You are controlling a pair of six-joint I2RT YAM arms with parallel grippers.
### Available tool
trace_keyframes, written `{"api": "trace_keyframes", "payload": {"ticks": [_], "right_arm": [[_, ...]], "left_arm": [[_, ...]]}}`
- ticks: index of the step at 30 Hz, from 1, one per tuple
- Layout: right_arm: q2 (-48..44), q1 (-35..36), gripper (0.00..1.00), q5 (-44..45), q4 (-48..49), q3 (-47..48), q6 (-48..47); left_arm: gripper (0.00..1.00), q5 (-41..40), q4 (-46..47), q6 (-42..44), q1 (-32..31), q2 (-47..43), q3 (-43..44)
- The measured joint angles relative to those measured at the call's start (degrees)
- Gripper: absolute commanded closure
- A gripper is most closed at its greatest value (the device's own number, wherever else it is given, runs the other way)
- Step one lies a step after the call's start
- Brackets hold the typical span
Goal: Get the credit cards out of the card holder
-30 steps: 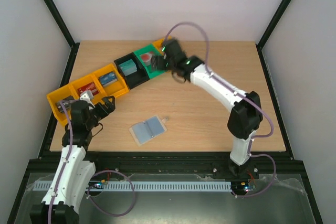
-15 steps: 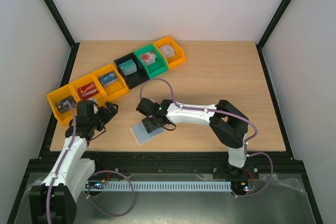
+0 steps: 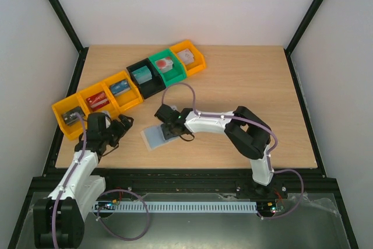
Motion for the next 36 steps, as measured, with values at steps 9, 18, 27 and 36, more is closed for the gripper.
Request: {"api": "trace_keyframes", "payload": {"ticks": [9, 18, 27, 36], "right_arm": [[4.0, -8.7, 0.35, -1.8, 5.8, 4.6, 2.3], [2.6, -9.6, 0.36, -7.6, 6.0, 5.7, 2.2], [2.4, -14.7, 0.47, -9.1, 5.5, 8.3, 0.4], [7.4, -15.1, 0.61, -14.4, 5.7, 10.6, -0.4]], "left_arm": [[0.01, 0.8, 10.1, -1.7, -3.8, 6.1, -2.3], [0.01, -0.7, 23.1, -3.0, -10.2, 13.1, -4.5], [0.01, -4.4, 31.7, 3.7, -10.5, 19.9, -4.3], [0.01, -4.7, 39.1, 4.5, -13.0, 25.3, -4.4]]}}
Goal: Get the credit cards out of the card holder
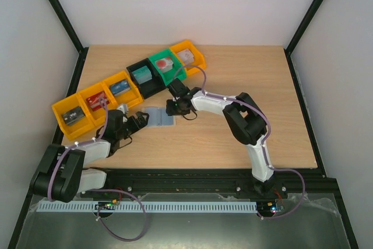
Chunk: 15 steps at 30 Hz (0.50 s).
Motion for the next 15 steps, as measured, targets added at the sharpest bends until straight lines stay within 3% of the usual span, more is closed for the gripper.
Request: {"api": "trace_keyframes", "payload": {"ticks": [7, 15], "right_arm": [[0.7, -0.1, 0.64, -7.4, 1.5, 0.0, -0.2], [0.7, 0.0, 0.65, -16.7, 7.3, -0.9, 0.8]], "left_arm": [[0.02, -0.4, 6.6, 0.3, -2.2, 4.5, 0.0], [0.23, -0.5, 10.8, 1.0, -4.7, 8.5, 0.3]]}}
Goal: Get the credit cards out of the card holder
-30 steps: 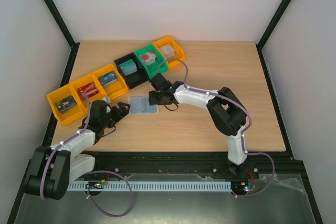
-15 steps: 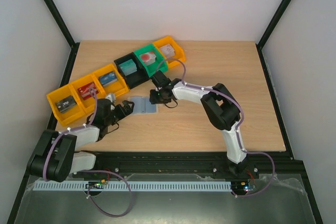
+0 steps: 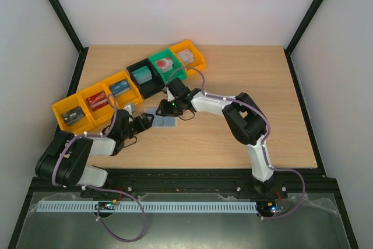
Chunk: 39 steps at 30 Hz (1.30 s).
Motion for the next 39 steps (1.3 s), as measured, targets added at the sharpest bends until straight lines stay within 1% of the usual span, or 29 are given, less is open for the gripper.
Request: {"api": "trace_keyframes", "payload": {"ticks": [3, 6, 11, 14, 17, 20, 23, 27, 29, 30, 31, 33, 34, 35, 36, 39], "right_arm": [[0.0, 0.0, 0.65, -1.6, 1.6, -0.5, 1.1], [0.0, -0.1, 0.65, -0.8, 1.2, -0.4, 1.6], [-1.0, -1.1, 0.61, 8.1, -4.4, -0.4, 0.9], [-2.0, -2.0, 0.6, 12.7, -8.0, -0.2, -0.7], [-1.7, -2.7, 0.6, 14.6, -10.3, 0.5, -1.9], [-0.7, -2.7, 0.61, 14.1, -11.0, 1.1, -2.2], [0.3, -2.7, 0.65, 11.5, -10.0, 2.0, -2.0], [1.1, -3.1, 0.68, 6.0, -7.1, 1.7, -0.7], [1.5, -3.0, 0.68, 3.4, -5.8, 1.6, 0.2], [1.6, -3.0, 0.68, 2.3, -5.2, 1.6, 0.6], [1.6, -2.9, 0.68, 1.4, -4.7, 1.6, 0.9], [1.6, -2.9, 0.68, 0.2, -3.9, 1.6, 1.2], [1.6, -2.9, 0.68, -0.1, -3.7, 1.7, 1.2], [1.6, -2.9, 0.68, -0.3, -3.7, 1.7, 1.2], [1.6, -3.1, 0.68, -0.6, -3.6, 1.7, 1.3], [0.8, -4.0, 0.63, -2.2, -1.8, 0.1, 1.4]], "left_arm": [[0.23, 0.1, 0.5, 0.5, -0.8, 1.0, 0.2], [0.2, 0.0, 0.5, 0.8, -1.2, 1.6, 0.9], [0.19, -0.5, 0.0, 0.8, -1.3, 1.7, 1.3], [0.12, -0.6, 0.0, 0.8, -1.3, 1.7, 1.4], [0.09, -1.0, 0.3, 0.7, -1.3, 1.9, 1.7], [0.09, -1.3, 1.5, 0.7, -1.3, 2.8, 1.9], [0.14, -1.6, 2.7, 0.7, -1.4, 4.0, 2.4], [0.18, -2.4, 4.2, 0.7, -1.7, 5.6, 2.6], [0.24, -2.4, 5.0, 0.7, -2.3, 6.5, 3.0], [0.3, -2.3, 5.2, 0.7, -2.8, 7.1, 3.4], [0.4, -2.1, 5.4, 0.7, -3.2, 7.7, 3.8], [0.7, -1.4, 5.6, 0.4, -4.0, 8.8, 4.4], [0.83, -0.9, 5.4, 0.3, -4.2, 9.1, 4.5], [0.94, -0.5, 5.1, 0.0, -4.4, 9.2, 4.6], [0.97, -0.1, 4.7, -0.1, -4.5, 9.2, 4.7], [0.98, 1.6, 3.9, -0.8, -4.2, 9.0, 5.1]]}}
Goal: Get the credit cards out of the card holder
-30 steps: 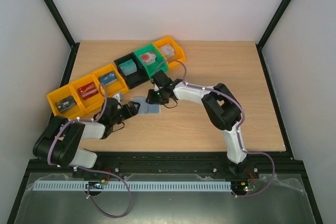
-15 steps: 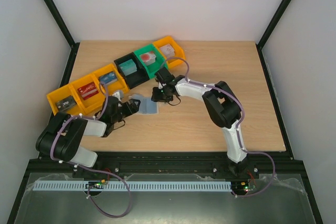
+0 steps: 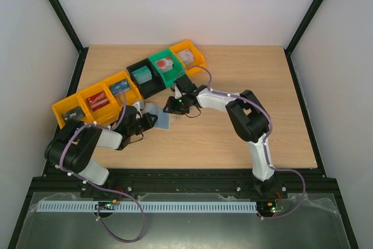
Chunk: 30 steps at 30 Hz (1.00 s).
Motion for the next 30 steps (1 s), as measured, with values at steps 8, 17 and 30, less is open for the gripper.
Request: {"api": "trace_keyframes", "payload": {"ticks": [8, 17, 30], "right_arm": [[-14.5, -9.9, 0.44, -4.0, -0.1, -5.7, -8.7], [-36.9, -15.4, 0.3, -21.1, 1.7, -1.7, -21.9], [-51.2, -13.4, 0.37, -29.1, 9.7, -8.7, -23.5]], "left_arm": [[0.98, 13.1, 0.1, 0.7, 4.1, -5.4, 6.4], [0.98, 31.0, 1.8, 7.7, 6.0, -19.3, 21.2], [0.98, 34.8, -1.3, 11.3, -0.1, -31.7, 28.7]]}}
